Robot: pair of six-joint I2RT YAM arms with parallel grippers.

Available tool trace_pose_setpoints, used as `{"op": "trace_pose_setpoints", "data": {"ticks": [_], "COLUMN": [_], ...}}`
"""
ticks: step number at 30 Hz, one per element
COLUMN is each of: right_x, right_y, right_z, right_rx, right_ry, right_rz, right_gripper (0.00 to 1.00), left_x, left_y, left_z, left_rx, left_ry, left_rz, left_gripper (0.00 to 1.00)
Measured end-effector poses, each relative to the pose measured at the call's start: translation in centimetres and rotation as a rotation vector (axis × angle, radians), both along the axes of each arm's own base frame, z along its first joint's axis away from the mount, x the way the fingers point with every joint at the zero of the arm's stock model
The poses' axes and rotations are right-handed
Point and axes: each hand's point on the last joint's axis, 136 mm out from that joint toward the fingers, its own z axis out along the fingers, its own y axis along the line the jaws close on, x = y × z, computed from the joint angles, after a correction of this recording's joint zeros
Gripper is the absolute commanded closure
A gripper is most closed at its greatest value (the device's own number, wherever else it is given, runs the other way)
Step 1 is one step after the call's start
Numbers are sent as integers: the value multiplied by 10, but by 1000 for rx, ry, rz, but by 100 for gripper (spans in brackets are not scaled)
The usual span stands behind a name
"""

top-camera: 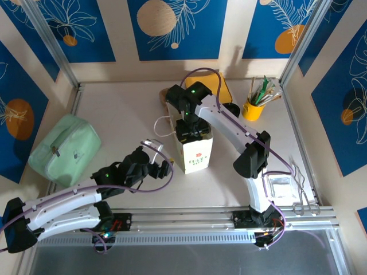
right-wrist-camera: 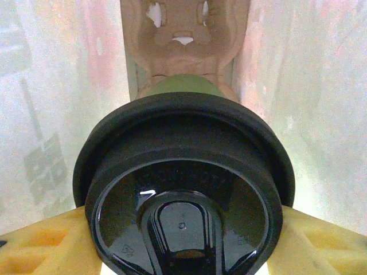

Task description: Pack the takeout coffee

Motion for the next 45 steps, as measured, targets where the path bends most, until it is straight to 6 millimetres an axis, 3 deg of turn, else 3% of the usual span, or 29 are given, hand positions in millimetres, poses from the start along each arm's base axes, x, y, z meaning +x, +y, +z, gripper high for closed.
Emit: {"op": "trace_pose_setpoints", "data": {"ticks": [14,25,45], "right_x": [-10,-18,-19], "right_y": [-10,-21,-19], "right_z": [-9,1,-10], "right_rx": [-37,-11,20], "right_ry": [33,24,25], "right_rz": [2,-15,-23], "right_gripper": [36,37,38], "left_x": [1,2,2], "left_y": [1,-1,-1], "left_z": [0,-8,-8], "left_rx": [4,28,28], "left_ry": [-5,9,9], "left_rz": [6,5,5], "left_gripper": [9,9,9]}}
